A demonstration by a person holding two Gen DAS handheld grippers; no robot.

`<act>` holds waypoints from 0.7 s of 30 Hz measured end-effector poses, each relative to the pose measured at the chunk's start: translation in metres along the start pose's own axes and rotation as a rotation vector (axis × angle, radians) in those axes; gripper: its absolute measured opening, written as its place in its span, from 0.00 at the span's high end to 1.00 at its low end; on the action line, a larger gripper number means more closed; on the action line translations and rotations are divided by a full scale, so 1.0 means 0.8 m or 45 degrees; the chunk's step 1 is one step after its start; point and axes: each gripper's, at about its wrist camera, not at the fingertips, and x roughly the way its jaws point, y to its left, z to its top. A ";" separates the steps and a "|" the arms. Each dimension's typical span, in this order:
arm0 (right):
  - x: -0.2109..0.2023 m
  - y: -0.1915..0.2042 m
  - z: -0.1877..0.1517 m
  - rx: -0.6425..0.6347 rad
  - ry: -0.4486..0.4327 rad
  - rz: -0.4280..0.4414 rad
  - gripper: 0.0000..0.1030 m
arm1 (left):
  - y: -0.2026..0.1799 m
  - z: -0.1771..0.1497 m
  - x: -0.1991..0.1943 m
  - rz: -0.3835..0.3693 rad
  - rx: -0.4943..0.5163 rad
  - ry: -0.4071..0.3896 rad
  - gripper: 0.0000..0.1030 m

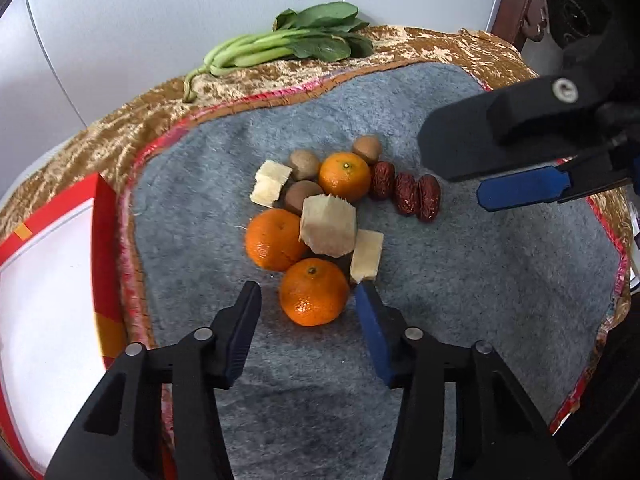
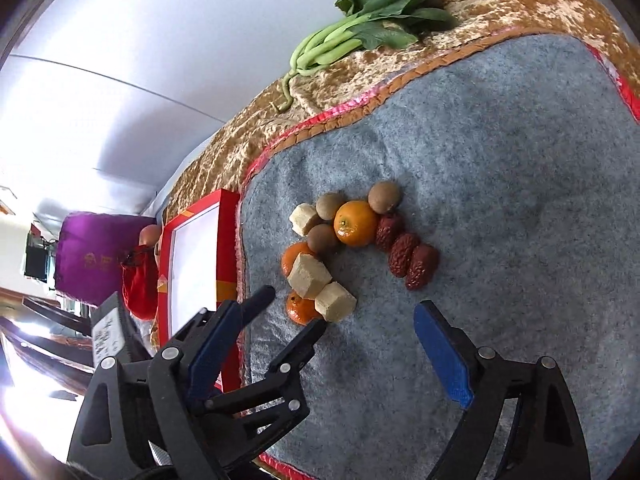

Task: Organize fruits
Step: 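Close the left tool on the nearest mandarin, then carry the mandarin toward the white tray with the left tool while the right tool grasps a pale cube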

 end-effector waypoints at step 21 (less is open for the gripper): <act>0.056 0.003 0.008 0.036 0.081 -0.010 0.31 | 0.053 -0.021 -0.079 0.046 -0.173 -0.114 0.67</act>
